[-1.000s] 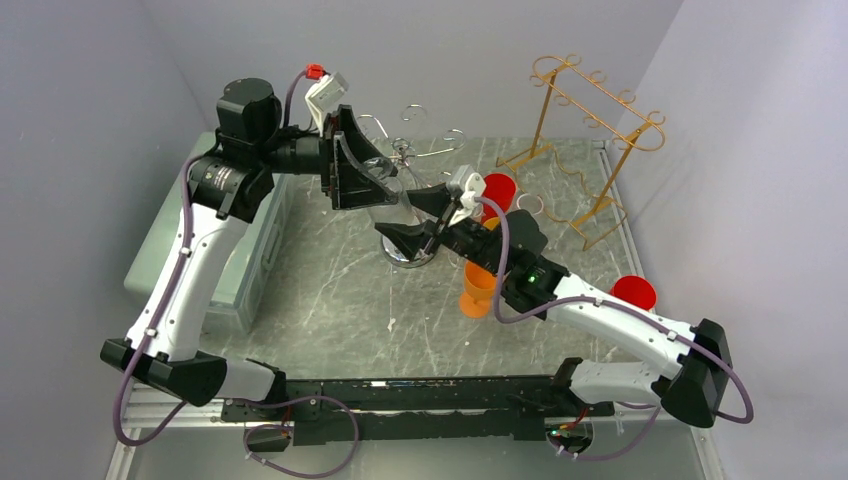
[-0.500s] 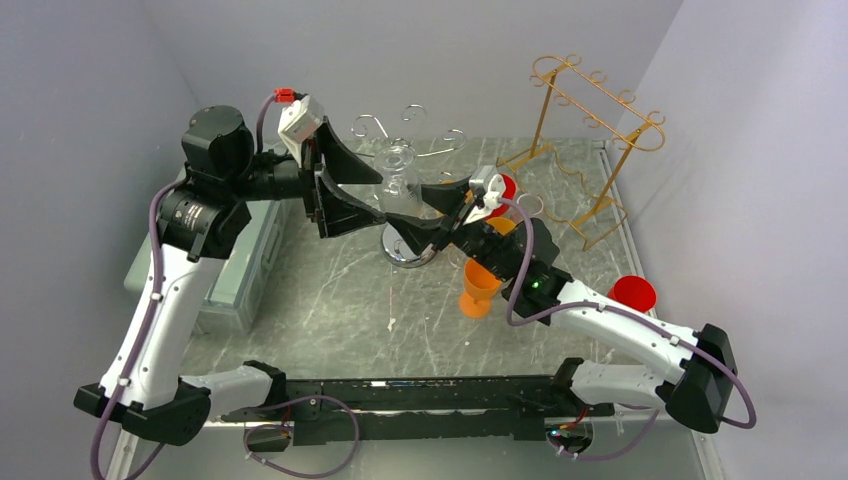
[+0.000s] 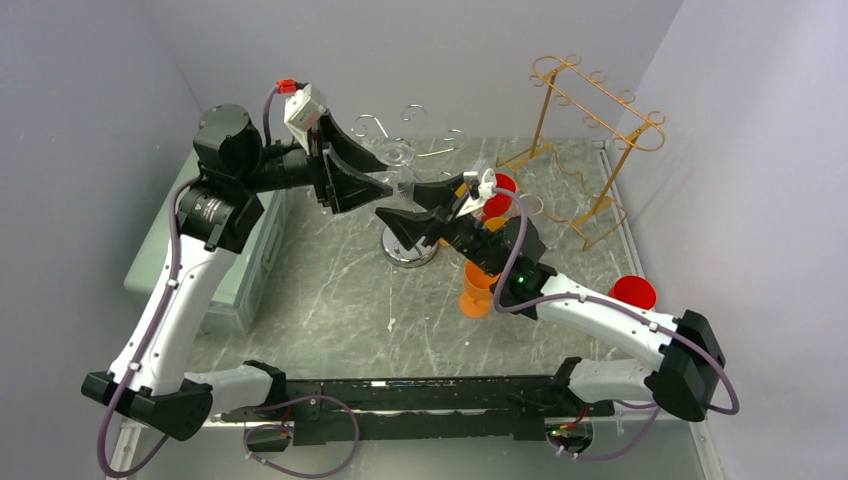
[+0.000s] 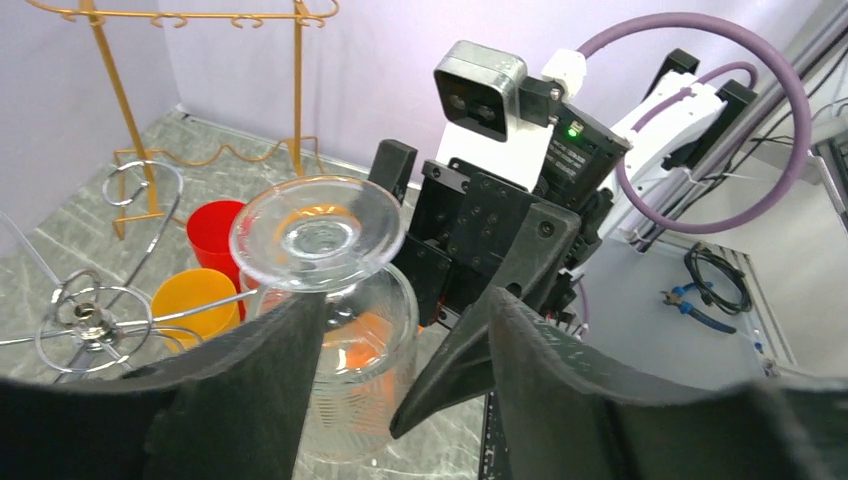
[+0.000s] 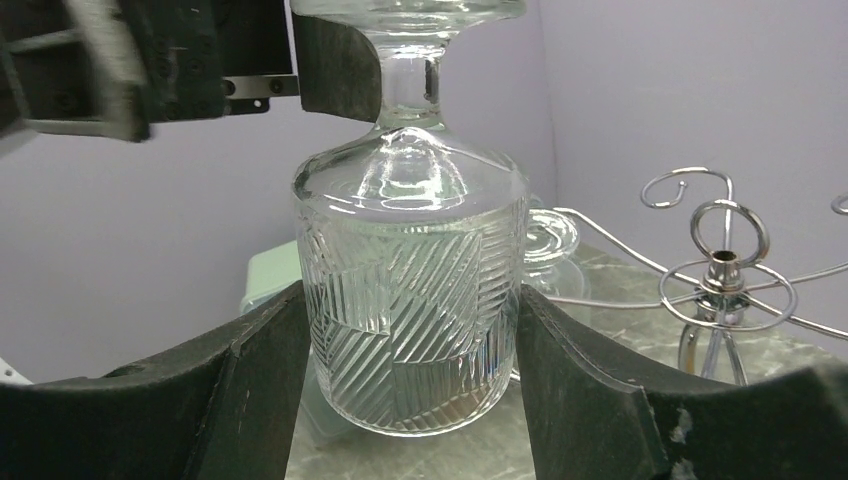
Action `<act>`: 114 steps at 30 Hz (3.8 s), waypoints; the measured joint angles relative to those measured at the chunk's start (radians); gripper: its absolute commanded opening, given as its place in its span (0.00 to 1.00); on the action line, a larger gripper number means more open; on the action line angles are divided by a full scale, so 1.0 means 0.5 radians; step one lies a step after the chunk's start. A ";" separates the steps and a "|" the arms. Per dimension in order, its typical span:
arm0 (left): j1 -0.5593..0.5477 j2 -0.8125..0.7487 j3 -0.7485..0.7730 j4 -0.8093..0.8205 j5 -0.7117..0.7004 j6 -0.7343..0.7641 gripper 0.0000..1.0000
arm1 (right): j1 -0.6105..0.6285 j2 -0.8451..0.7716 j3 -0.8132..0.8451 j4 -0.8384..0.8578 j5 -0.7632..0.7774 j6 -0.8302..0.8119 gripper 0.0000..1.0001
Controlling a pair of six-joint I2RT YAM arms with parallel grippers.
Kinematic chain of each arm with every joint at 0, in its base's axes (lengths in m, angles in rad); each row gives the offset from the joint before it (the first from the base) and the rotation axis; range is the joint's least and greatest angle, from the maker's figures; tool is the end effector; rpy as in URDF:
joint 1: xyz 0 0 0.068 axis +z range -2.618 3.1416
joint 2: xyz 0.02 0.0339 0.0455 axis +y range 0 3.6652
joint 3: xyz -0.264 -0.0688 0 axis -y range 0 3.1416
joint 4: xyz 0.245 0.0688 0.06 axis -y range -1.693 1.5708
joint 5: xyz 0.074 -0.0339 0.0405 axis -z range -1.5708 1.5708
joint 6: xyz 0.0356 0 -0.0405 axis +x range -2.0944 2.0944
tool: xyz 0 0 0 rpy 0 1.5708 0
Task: Place the wine glass upside down on the wine glass rack
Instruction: Adjust the wine glass.
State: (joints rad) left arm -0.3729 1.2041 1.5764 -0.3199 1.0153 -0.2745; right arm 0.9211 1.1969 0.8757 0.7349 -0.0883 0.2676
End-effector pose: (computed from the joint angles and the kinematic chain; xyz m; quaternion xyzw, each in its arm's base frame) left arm 0.1979 -0.1099 0.5098 0.3818 0.5835 -0.5189 0.4946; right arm 0.1640 0.2210 0.3828 -0.2103 0.5055 0.4884 0.6795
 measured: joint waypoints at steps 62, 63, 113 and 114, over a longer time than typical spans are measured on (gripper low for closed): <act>-0.003 -0.097 -0.233 0.046 0.025 -0.076 0.00 | -0.050 0.272 0.417 0.010 -0.602 0.304 0.87; -0.003 -0.096 -0.231 0.037 0.030 -0.076 0.00 | -0.056 0.264 0.411 0.001 -0.610 0.304 0.91; 0.005 0.327 0.674 -0.776 -0.720 0.646 0.93 | -0.127 -0.290 -0.182 -0.723 -0.155 -0.090 0.00; 0.006 0.419 0.758 -0.809 -0.736 0.660 0.94 | -0.127 -0.263 -0.182 -0.737 -0.131 -0.108 0.00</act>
State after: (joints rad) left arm -0.3698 1.4136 1.9556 -0.7246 0.6472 0.0555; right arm 0.8577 1.0653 0.7845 0.3664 -0.1539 0.2138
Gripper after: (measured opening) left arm 0.939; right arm 0.705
